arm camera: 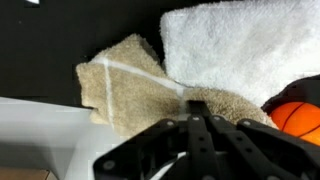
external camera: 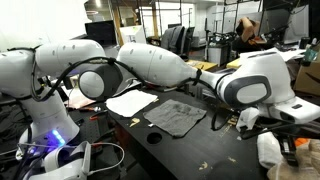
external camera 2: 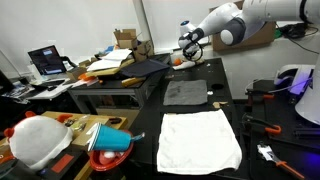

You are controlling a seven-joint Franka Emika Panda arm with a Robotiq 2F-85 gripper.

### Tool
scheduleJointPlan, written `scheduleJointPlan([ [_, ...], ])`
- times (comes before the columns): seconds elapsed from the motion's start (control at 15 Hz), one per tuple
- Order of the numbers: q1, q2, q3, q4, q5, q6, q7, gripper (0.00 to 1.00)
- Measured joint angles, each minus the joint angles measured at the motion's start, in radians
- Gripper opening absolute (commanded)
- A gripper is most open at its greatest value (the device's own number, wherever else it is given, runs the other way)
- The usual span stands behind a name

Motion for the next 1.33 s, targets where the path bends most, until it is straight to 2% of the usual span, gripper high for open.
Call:
scheduleJointPlan([
  [0.27, 0.011, 0.003, -0.001, -0.039, 0.0, 0.017, 0.039, 0.0],
  [0.4, 0.014, 0.002, 0.006, -0.036, 0.005, -0.016, 0.03, 0.0],
  [0.87, 0.007, -0.007, 0.094, 0.052, 0.05, -0.391, -0.194, 0.0],
  [1.33, 0.008, -0.041, 0.106, 0.053, 0.049, -0.704, -0.407, 0.0],
])
